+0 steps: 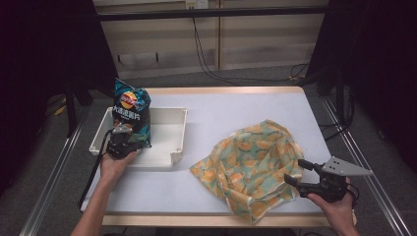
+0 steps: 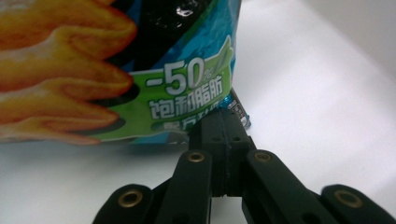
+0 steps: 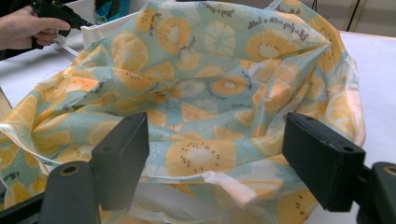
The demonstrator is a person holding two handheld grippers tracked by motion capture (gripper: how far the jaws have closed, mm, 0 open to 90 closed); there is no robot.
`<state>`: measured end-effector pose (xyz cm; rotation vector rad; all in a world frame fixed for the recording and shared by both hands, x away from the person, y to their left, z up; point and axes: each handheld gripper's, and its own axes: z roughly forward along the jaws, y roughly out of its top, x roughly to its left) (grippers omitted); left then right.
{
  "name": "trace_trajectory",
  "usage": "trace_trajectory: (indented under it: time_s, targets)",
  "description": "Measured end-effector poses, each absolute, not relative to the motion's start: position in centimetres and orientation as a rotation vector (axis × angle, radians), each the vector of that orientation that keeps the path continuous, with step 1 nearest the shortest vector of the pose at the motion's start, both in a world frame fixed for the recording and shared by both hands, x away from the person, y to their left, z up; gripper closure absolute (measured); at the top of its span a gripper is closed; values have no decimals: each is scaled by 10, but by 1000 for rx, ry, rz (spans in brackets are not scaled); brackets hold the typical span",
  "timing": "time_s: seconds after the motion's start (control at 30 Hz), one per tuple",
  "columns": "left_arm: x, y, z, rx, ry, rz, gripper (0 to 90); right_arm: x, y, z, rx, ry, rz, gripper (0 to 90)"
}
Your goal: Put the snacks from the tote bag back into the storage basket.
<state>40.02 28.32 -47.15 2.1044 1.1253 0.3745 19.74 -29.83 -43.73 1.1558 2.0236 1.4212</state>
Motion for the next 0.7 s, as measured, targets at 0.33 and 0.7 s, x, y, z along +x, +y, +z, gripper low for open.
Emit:
trace_trajectory:
  time_s: [0.33,0.7]
  targets:
    - [410,276,-470,2119,1155,376,900,197,-298,-438,1158,2028,1417,230]
    - [421,271,-469,2122,1164,344,900,198,-298,-438,1159,2028,1419,229]
